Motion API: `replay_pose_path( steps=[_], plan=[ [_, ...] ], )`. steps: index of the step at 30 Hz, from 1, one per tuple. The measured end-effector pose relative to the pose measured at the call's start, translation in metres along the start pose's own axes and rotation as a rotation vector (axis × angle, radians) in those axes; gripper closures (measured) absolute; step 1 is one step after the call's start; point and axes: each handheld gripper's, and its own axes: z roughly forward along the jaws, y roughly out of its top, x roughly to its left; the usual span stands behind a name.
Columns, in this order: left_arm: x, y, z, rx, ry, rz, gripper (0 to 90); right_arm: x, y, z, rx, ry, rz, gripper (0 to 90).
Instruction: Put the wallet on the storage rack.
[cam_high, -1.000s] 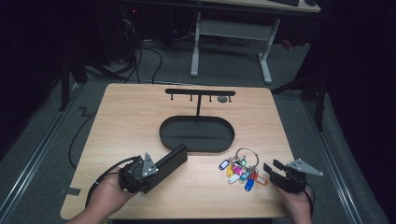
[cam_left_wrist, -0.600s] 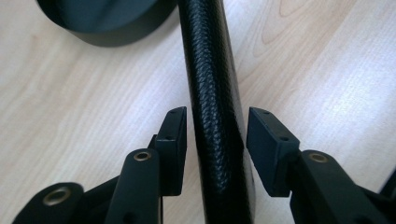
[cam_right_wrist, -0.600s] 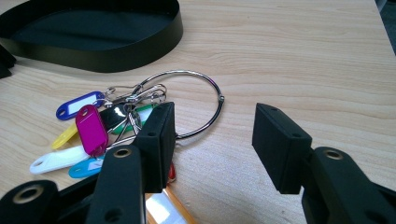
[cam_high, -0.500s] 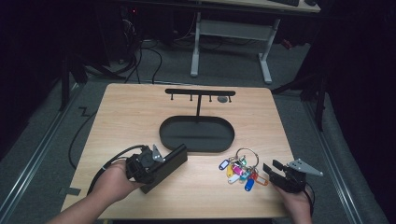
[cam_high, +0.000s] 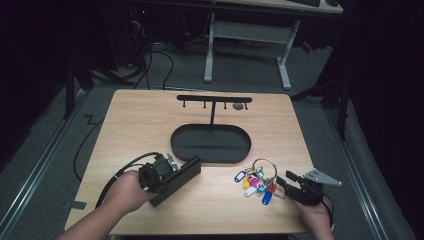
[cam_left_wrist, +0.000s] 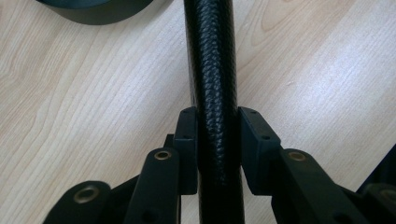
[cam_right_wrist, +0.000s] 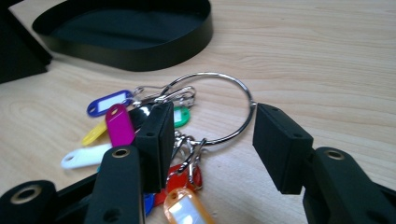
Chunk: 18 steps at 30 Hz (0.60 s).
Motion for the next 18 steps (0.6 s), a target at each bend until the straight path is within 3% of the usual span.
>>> replay_pose_path(
  steps=[5, 9, 12, 18],
  plan=[
    [-0.0011, -0.0006, 0.0006, -0.002, 0.031, -0.008, 72.0, -0.0010, -0.0009, 0.0019, 0.002, 0.039, 0.004, 48.9],
    [-0.0025, -0.0001, 0.0008, 0.003, 0.043, 0.000, 71.8, 0.0007, 0.0000, -0.0005, -0.010, 0.037, 0.014, 48.9],
    [-0.0021, -0.0004, 0.0007, 0.004, 0.046, 0.002, 71.6, 0.0045, 0.0018, -0.0037, -0.016, 0.028, -0.004, 48.7],
    [0.0003, 0.0004, 0.0006, 0.001, 0.026, 0.035, 73.7, 0.0024, -0.0003, -0.0051, -0.002, 0.007, 0.013, 48.8]
  ],
)
